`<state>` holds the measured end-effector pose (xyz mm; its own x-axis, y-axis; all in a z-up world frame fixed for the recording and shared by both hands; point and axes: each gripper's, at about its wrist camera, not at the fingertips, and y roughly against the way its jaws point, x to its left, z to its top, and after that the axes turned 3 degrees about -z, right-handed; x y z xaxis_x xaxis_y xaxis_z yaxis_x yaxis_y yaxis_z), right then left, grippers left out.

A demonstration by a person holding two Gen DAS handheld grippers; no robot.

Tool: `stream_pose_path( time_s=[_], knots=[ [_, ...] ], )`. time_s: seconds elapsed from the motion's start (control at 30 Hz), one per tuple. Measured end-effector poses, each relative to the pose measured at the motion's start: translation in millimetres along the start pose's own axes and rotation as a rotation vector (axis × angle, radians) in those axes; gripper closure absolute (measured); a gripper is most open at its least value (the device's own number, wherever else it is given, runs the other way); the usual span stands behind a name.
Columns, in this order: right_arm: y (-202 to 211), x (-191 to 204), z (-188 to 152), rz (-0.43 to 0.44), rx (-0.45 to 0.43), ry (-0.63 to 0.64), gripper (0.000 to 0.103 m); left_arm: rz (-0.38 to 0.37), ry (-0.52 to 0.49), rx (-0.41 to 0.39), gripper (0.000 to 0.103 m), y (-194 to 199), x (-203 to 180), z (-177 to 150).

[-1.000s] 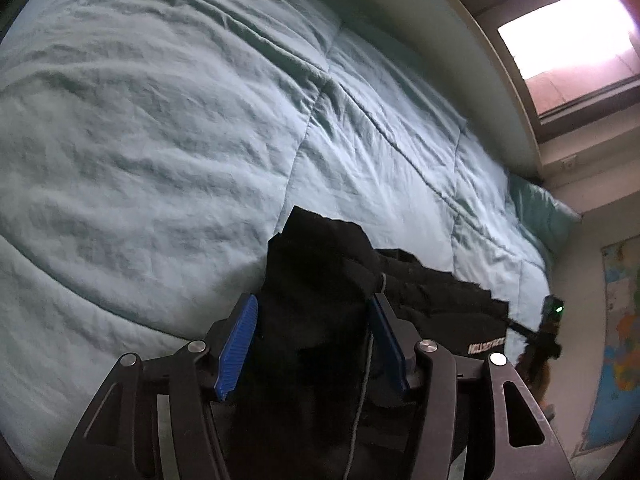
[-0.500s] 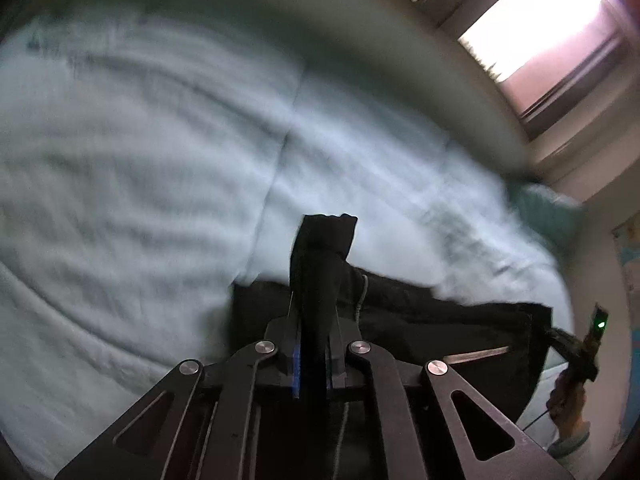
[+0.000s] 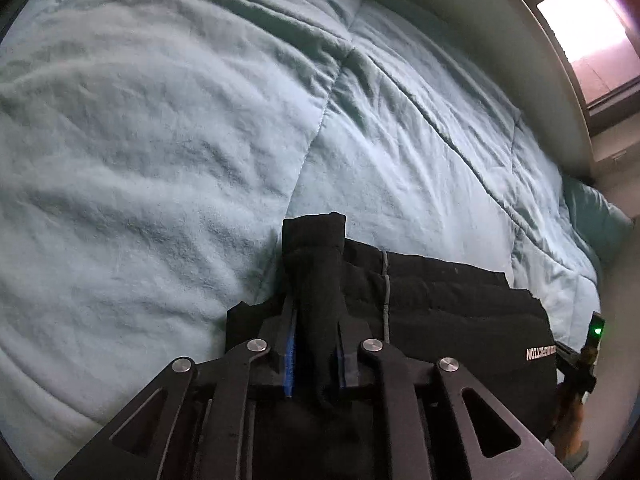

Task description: Fold large clothes

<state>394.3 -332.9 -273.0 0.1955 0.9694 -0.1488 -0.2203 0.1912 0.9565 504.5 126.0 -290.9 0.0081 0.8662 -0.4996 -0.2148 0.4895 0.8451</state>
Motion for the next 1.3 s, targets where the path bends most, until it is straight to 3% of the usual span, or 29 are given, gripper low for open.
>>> stream_pose_path(
  time_s=[0.1, 0.2, 0.23, 0.3, 0.37, 0.47, 0.57, 0.67, 0.77, 0.8, 0.87, 0.97, 1.03, 1.13, 1.2, 1.3],
  knots=[
    [9, -14, 8, 0.049, 0.033, -0.062, 0.077, -0.081, 0.065, 0.007, 0.083, 24, 9, 13],
    [39, -44, 5, 0.164, 0.01, -0.17, 0.073, -0.157, 0.083, -0.083, 0.079, 74, 14, 14],
    [58, -52, 0, 0.172, -0.025, -0.192, 0.071, -0.147, 0.072, -0.133, 0.077, 98, 15, 12],
    [90, -58, -14, 0.164, -0.079, -0.198, 0.054, -0.116, 0.045, -0.201, 0.071, 135, 13, 6],
    [123, -52, -31, 0.159, -0.134, -0.181, 0.037, -0.108, 0.007, -0.22, 0.068, 159, 5, -7],
    [159, -29, -64, 0.2, -0.159, -0.142, 0.037, -0.057, -0.107, -0.19, 0.068, 174, -27, -44],
    [166, 11, -98, 0.271, -0.103, -0.097, 0.037, -0.07, -0.206, -0.129, 0.068, 162, -67, -102],
    [157, 60, -118, 0.239, -0.082, -0.018, 0.037, -0.077, -0.252, -0.063, 0.068, 133, -94, -154],
    [136, 97, -126, 0.263, -0.02, 0.008, 0.037, -0.005, -0.27, 0.023, 0.068, 84, -112, -193],
    [124, 109, -128, 0.212, -0.012, 0.042, 0.037, 0.058, -0.279, 0.033, 0.068, 66, -112, -201],
    [88, 123, -129, 0.171, 0.047, 0.085, 0.034, 0.095, -0.249, 0.073, 0.068, 34, -104, -204],
    [60, 113, -127, 0.223, 0.101, 0.013, 0.034, -0.045, -0.07, 0.12, 0.068, 17, -69, -188],
    [70, 111, -122, 0.231, 0.102, 0.016, 0.035, -0.106, -0.025, 0.128, 0.068, 29, -65, -178],
    [98, 103, -111, 0.268, 0.053, 0.012, 0.035, -0.066, -0.124, 0.071, 0.068, 62, -84, -174],
    [119, 97, -96, 0.282, -0.025, -0.001, 0.034, -0.067, -0.172, 0.033, 0.068, 77, -98, -167],
    [128, 98, -61, 0.232, -0.103, -0.015, 0.035, -0.028, -0.198, -0.049, 0.068, 87, -113, -141]
  ],
)
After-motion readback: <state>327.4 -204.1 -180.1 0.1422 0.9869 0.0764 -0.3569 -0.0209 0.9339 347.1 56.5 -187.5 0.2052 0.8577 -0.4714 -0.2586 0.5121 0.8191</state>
